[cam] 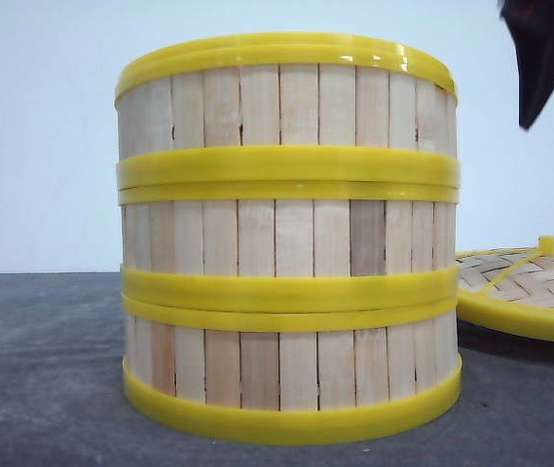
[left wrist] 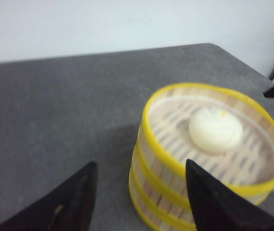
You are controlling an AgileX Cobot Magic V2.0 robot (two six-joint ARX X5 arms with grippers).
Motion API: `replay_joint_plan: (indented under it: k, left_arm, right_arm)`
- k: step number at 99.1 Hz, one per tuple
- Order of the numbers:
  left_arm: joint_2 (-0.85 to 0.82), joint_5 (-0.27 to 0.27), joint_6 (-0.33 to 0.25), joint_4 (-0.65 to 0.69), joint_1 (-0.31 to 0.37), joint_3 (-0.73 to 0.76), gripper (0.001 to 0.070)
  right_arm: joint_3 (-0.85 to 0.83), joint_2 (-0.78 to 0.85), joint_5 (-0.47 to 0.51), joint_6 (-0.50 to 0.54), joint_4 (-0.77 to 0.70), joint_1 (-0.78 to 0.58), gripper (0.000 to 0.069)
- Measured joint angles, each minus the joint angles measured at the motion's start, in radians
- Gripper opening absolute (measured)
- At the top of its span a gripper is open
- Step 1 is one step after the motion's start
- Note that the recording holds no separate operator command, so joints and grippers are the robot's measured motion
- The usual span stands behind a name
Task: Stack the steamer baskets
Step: 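Release the basket with the left gripper and move the right gripper to the lid, then grasp the woven lid's center knob with the right gripper and lift it off the plate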
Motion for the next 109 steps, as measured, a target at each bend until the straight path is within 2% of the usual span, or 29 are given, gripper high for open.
replay_joint_plan:
  k: [14, 52, 70, 109]
  left_arm:
    - [-0.05, 0.0, -0.017, -0.023, 0.0, -0.01, 0.0346]
    - [-0.063, 0.0, -0.027, -0.037, 0.0, -0.01, 0.0346]
    - [-0.063, 0.0, -0.027, -0.037, 0.0, -0.01, 0.0346]
    - [-0.063, 0.0, -0.027, -0.036, 0.0, -0.01, 0.0346]
  right_arm:
    - [0.0, 0.092, -0.011, -0.005, 0.031, -0.029, 0.0406]
    - [0.0, 0.266, -0.02, -0.02, 0.1, -0.049, 0.0399]
    - [0.0, 0.288, -0.02, -0.028, 0.131, -0.063, 0.0315]
    - [0.0, 0.309, -0.021, -0.03, 0.146, -0.086, 0.027]
